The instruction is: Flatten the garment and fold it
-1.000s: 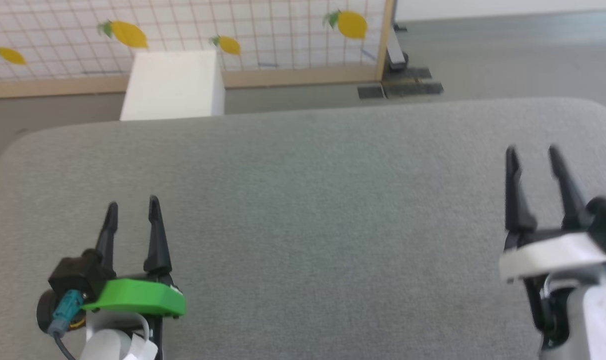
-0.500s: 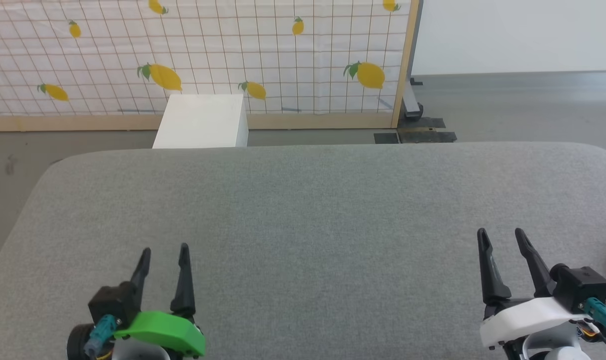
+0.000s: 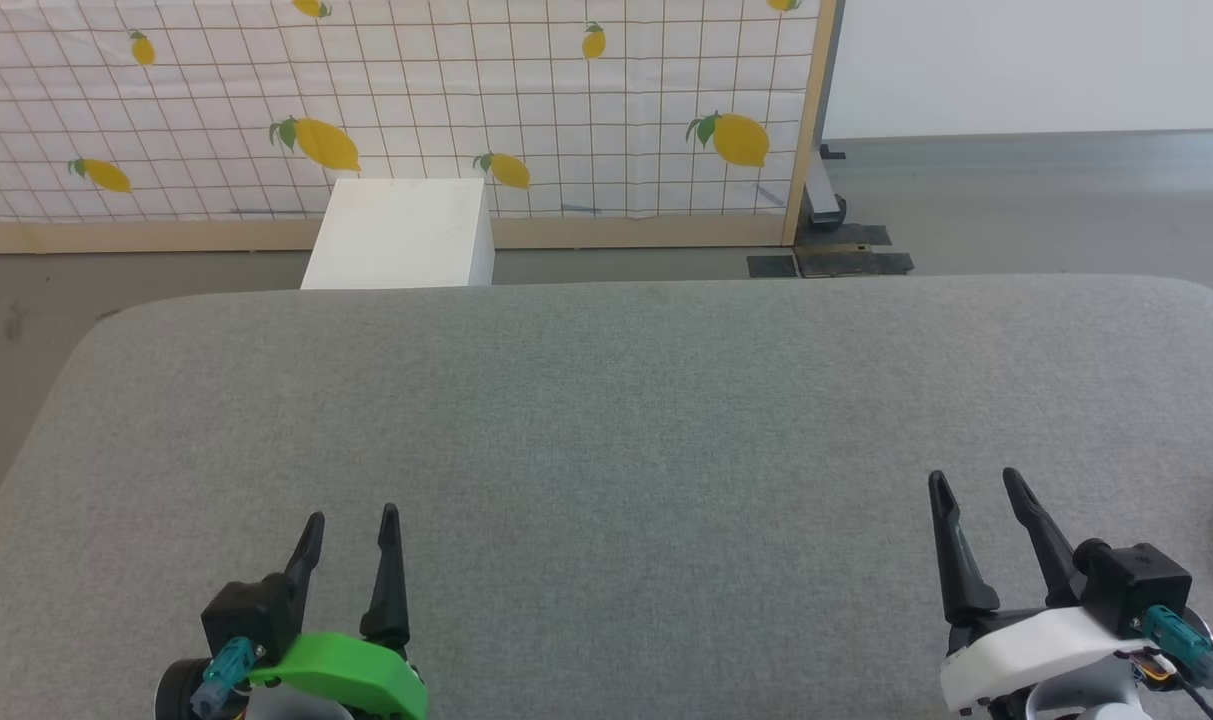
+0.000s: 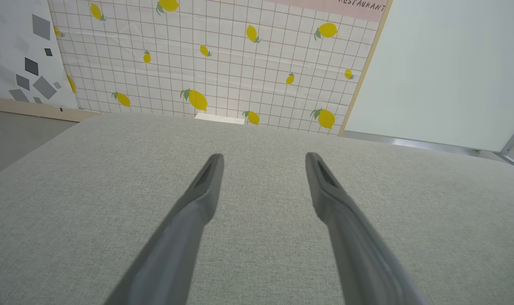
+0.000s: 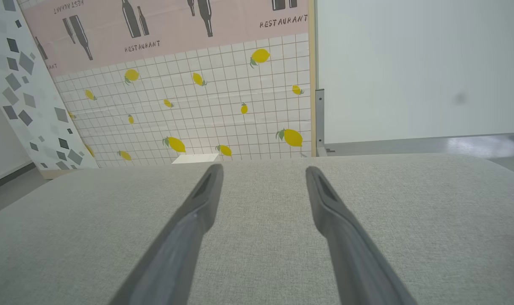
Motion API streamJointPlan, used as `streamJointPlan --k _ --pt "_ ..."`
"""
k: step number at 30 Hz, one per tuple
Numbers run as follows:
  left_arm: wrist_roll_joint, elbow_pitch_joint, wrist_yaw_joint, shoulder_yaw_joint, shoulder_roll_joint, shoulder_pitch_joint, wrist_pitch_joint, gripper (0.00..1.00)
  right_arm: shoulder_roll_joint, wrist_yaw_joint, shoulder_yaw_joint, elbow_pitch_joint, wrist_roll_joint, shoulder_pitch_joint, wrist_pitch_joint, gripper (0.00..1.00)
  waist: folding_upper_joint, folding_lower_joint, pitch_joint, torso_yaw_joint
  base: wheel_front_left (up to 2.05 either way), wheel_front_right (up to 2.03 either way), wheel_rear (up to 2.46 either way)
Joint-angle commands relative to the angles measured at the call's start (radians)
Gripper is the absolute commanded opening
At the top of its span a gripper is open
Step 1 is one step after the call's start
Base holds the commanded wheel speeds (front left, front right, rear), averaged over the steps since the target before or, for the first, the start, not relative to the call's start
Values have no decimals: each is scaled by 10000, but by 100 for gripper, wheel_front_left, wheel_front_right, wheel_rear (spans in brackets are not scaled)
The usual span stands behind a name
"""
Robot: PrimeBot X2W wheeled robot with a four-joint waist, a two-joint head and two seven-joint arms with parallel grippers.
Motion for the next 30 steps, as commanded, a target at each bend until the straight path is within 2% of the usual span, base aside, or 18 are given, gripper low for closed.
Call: streamJointPlan --k 1,8,9,30 --pt "-1 27 -12 6 -14 11 -60 100 6 -13 16 9 31 38 -80 100 0 1 18 -7 0 0 0" --pt "-5 71 -49 -69 6 -56 -80 100 6 -13 11 46 75 -7 -91 100 0 1 91 -30 0 0 0" --pt "-22 30 -2 -71 2 -10 -3 0 0 0 10 17 38 -1 -1 0 0 1 95 -30 0 0 0" --pt "366 -288 38 41 -61 -9 365 0 -1 0 34 -201 -221 -32 282 0 0 1 177 -25 0 0 0"
